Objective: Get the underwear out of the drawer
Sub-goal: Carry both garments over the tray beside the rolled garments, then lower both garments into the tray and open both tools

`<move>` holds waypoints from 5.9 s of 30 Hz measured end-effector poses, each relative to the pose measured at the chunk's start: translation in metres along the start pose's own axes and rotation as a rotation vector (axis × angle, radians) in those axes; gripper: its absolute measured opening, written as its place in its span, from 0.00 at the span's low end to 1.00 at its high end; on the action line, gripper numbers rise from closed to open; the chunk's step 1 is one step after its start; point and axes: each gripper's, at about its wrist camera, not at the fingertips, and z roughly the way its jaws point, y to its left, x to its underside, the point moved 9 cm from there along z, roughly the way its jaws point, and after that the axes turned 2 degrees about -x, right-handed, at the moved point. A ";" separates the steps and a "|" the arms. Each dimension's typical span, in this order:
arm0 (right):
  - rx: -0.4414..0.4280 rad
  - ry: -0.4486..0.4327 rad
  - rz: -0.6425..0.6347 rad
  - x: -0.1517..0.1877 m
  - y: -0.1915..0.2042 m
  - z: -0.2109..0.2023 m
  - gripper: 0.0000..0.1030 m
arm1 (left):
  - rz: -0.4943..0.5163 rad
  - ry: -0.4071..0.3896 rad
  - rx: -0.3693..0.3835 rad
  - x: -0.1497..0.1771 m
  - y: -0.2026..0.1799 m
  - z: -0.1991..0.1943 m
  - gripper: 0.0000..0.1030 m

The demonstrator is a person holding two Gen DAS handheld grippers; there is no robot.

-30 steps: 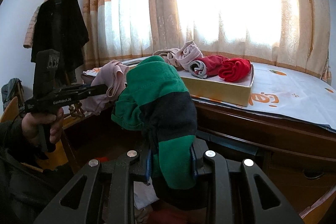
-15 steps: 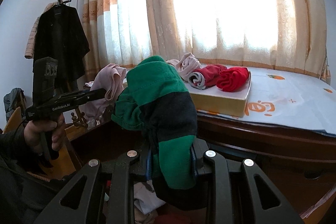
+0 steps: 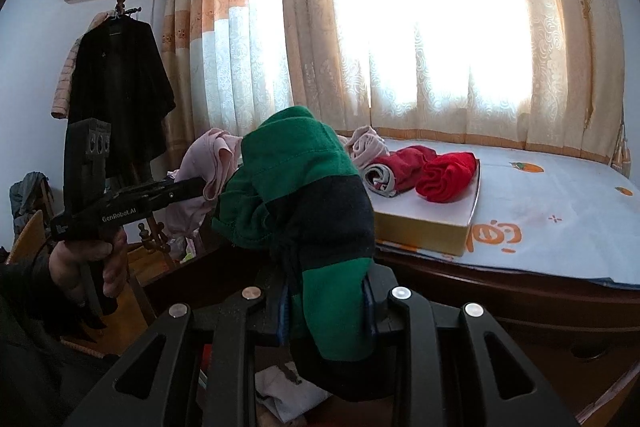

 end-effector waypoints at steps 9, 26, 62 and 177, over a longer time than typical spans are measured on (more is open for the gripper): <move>0.000 -0.007 -0.008 -0.023 -0.002 0.000 0.29 | 0.000 -0.008 -0.001 -0.021 0.003 0.004 0.26; 0.029 -0.006 -0.039 -0.066 -0.014 0.007 0.29 | 0.022 -0.020 0.022 -0.060 -0.013 0.022 0.26; 0.126 0.113 -0.031 -0.102 -0.080 0.060 0.29 | 0.164 0.100 -0.011 -0.080 -0.001 0.096 0.26; 0.048 0.389 -0.117 -0.044 -0.056 0.139 0.63 | 0.164 0.301 -0.005 -0.026 0.020 0.120 0.85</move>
